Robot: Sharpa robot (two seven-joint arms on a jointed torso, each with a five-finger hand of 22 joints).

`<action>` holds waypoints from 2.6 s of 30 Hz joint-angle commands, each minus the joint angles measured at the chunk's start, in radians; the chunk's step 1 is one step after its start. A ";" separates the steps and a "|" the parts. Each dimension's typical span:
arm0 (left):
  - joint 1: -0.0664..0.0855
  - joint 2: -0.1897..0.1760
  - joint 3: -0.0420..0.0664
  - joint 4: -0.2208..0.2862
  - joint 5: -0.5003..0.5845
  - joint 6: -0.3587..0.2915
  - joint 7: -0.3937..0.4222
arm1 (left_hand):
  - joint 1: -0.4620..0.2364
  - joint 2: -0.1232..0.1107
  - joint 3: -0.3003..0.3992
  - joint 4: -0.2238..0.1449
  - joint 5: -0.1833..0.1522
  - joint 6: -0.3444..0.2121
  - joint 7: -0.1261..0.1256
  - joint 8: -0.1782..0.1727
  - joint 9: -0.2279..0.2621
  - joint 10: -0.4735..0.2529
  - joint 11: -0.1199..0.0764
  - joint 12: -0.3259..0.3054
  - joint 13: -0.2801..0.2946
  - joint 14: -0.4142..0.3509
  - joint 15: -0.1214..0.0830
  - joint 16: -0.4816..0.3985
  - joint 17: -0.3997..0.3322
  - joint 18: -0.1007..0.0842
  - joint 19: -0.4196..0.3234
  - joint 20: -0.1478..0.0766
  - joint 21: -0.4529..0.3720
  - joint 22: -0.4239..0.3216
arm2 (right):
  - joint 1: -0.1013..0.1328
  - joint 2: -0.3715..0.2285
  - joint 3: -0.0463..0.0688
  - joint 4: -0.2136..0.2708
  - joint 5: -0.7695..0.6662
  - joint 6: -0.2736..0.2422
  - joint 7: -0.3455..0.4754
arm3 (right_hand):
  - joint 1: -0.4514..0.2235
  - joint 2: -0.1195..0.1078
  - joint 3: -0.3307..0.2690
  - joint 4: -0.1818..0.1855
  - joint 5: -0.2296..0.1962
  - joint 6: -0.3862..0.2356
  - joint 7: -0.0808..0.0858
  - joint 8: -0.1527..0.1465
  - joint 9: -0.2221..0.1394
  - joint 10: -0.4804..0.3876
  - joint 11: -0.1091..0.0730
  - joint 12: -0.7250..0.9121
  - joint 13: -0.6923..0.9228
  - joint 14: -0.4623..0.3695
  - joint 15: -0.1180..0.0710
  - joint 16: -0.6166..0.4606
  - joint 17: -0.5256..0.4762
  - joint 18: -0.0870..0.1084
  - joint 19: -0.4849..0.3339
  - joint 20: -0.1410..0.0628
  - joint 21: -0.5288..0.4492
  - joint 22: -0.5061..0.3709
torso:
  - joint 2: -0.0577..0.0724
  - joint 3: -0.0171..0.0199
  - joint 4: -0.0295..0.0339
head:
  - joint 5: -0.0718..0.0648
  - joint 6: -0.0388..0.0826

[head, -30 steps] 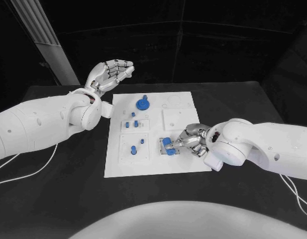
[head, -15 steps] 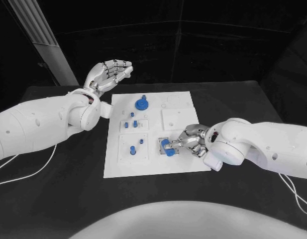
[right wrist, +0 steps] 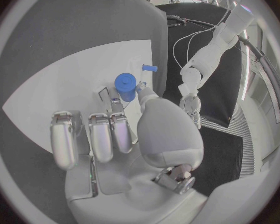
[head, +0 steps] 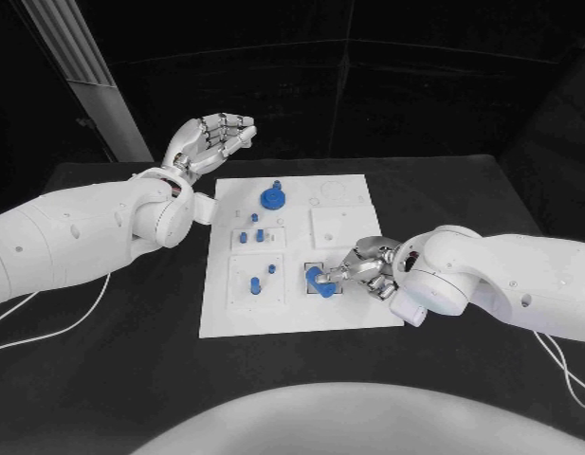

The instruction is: Assemble the parts on the task board

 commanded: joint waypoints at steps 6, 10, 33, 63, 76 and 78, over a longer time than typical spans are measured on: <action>0.002 0.000 0.001 0.002 0.002 0.011 0.178 | 0.004 0.015 -0.009 0.002 0.019 -0.009 0.121 0.009 -0.001 -0.009 -0.003 0.009 -0.001 -0.005 0.000 0.008 -0.008 -0.017 0.001 0.000 -0.007 -0.003 | 0.001 -0.004 0.000 0.007 -0.008 -0.006 -0.002 | -0.020 0.001 -0.033 0.015 -0.023 0.001 0.006 -0.009 0.000 0.104 -0.002 0.002 0.261 0.104 -0.002 0.002 0.263 -0.015 0.102 -0.005 0.003 0.263 | 0.000 -0.0008 -0.0007 | -0.001 0.000; 0.002 0.000 0.001 0.002 0.002 0.011 0.178 | 0.004 0.016 -0.010 0.002 0.022 -0.010 0.121 0.010 -0.001 -0.010 -0.003 0.010 -0.002 -0.005 0.000 0.009 -0.009 -0.017 0.001 0.000 -0.007 -0.003 | 0.001 -0.005 0.000 0.009 -0.013 -0.007 -0.005 | -0.028 0.007 -0.056 0.028 -0.056 0.002 0.006 -0.014 0.001 0.104 -0.002 0.002 0.261 0.104 -0.002 0.002 0.263 -0.015 0.102 -0.005 0.003 0.263 | 0.000 -0.0005 -0.0009 | -0.003 0.000; 0.001 0.001 0.001 -0.002 0.002 0.015 0.176 | 0.005 0.016 -0.012 0.001 0.027 -0.010 0.120 0.011 -0.001 -0.010 -0.003 0.012 -0.002 -0.004 0.000 0.011 -0.012 -0.017 0.000 0.000 -0.007 -0.005 | 0.002 -0.047 0.001 0.066 -0.143 -0.033 -0.013 | -0.009 0.085 -0.214 0.120 -0.160 0.106 -0.089 0.248 0.218 0.104 -0.084 0.002 0.261 0.104 -0.080 0.002 0.263 -0.015 0.102 -0.079 0.003 0.263 | 0.000 -0.0001 0.0004 | -0.007 0.000; 0.001 0.005 0.001 -0.004 0.002 0.016 0.173 | 0.006 0.017 -0.012 0.001 0.030 -0.010 0.120 0.012 -0.001 -0.011 -0.003 0.014 -0.002 -0.004 0.000 0.012 -0.014 -0.017 0.000 0.000 -0.007 -0.006 | 0.002 0.010 0.001 0.008 -0.157 0.085 -0.071 | 0.080 0.198 -0.290 0.115 -0.156 -0.076 -0.118 0.581 0.580 0.104 -0.116 0.002 0.261 0.104 -0.104 0.002 0.263 -0.015 0.102 -0.102 0.003 0.263 | 0.000 -0.0007 0.0001 | -0.005 0.000; 0.001 0.006 0.001 -0.004 0.002 0.016 0.173 | 0.006 0.017 -0.012 0.001 0.030 -0.010 0.120 0.012 -0.001 -0.011 -0.003 0.014 -0.002 -0.004 0.000 0.012 -0.014 -0.017 0.000 0.000 -0.007 -0.006 | 0.002 0.018 0.001 -0.009 -0.157 0.105 -0.079 | 0.101 0.240 -0.285 0.111 -0.146 -0.083 -0.120 0.576 0.598 0.104 -0.117 0.002 0.261 0.104 -0.105 0.002 0.263 -0.015 0.102 -0.103 0.003 0.263 | 0.000 -0.0005 -0.0003 | -0.003 0.000; 0.001 0.006 0.001 -0.004 0.002 0.016 0.173 | 0.006 0.017 -0.012 0.001 0.030 -0.010 0.120 0.012 -0.001 -0.011 -0.003 0.014 -0.002 -0.004 0.000 0.012 -0.014 -0.017 0.000 0.000 -0.007 -0.006 | 0.002 0.020 0.001 -0.011 -0.157 0.111 -0.080 | 0.115 0.240 -0.283 0.105 -0.144 -0.084 -0.120 0.574 0.602 0.104 -0.117 0.002 0.261 0.104 -0.105 0.002 0.263 -0.015 0.102 -0.103 0.003 0.263 | 0.000 -0.0003 -0.0001 | -0.003 0.000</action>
